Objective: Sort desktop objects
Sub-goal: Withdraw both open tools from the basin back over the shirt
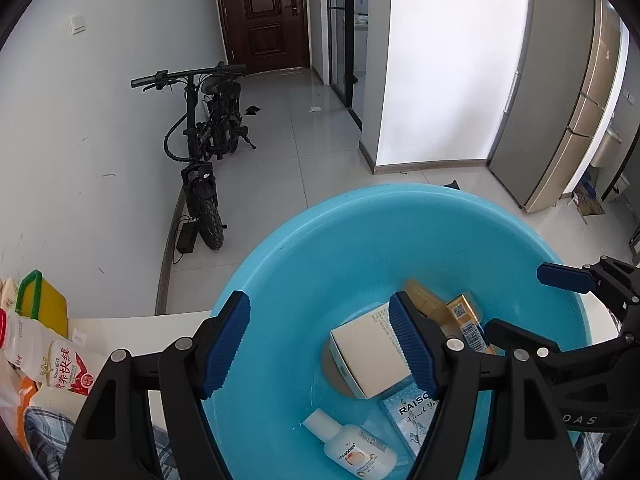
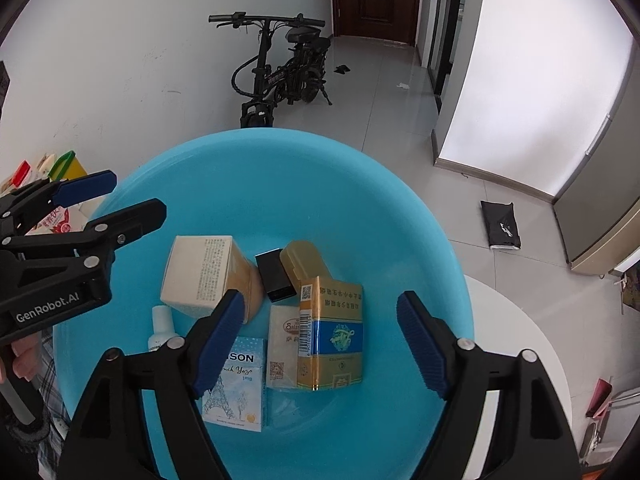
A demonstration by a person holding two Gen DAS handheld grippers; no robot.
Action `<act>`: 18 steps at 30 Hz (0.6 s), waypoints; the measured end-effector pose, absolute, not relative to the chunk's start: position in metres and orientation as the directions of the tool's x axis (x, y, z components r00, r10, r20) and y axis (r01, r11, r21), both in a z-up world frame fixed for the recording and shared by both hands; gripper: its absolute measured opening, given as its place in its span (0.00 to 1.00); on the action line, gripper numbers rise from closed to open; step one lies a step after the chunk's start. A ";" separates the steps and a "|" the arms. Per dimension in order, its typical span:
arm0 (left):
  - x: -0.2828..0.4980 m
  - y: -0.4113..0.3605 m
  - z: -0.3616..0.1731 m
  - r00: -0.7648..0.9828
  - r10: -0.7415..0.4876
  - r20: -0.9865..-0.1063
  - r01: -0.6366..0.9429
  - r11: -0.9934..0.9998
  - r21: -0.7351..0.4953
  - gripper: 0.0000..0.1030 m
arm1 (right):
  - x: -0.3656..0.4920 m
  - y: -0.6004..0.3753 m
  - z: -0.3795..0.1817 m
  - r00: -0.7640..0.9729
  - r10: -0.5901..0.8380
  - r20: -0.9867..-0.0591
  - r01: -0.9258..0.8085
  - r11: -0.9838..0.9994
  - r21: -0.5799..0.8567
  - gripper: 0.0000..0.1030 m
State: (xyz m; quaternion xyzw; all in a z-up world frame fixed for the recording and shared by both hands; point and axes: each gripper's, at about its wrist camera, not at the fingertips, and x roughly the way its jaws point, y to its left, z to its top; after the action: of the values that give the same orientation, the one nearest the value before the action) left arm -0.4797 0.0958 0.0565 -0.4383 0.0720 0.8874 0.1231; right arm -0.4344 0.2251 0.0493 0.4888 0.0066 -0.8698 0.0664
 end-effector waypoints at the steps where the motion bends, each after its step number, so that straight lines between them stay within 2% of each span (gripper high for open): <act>1: -0.478 0.095 0.057 -0.582 0.154 -0.798 -0.284 -0.959 0.022 0.76 | -0.435 0.229 0.051 -0.517 -0.120 -0.847 0.110 -0.991 0.073 0.82; 4: -0.472 0.094 0.059 -0.585 0.143 -0.798 -0.289 -0.956 0.041 0.77 | -0.436 0.240 0.055 -0.525 -0.150 -0.838 0.066 -0.989 0.135 0.90; 7: -0.467 0.091 0.060 -0.586 0.143 -0.797 -0.289 -0.957 0.041 0.84 | -0.435 0.244 0.058 -0.535 -0.161 -0.829 0.052 -0.986 0.158 0.97; 13: -0.453 0.087 0.058 -0.560 0.155 -0.814 -0.302 -0.953 0.026 0.84 | -0.427 0.247 0.060 -0.529 -0.171 -0.831 0.040 -0.983 0.177 0.97; 18: -0.442 0.087 0.062 -0.561 0.147 -0.815 -0.308 -0.951 0.041 0.84 | -0.419 0.238 0.066 -0.535 -0.145 -0.832 0.062 -0.989 0.133 0.97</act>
State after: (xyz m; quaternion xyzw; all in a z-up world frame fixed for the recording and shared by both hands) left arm -0.4417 0.0865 0.0621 -0.4503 0.0893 0.8790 0.1292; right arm -0.4194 0.2383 0.0657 0.4783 -0.0435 -0.8751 0.0592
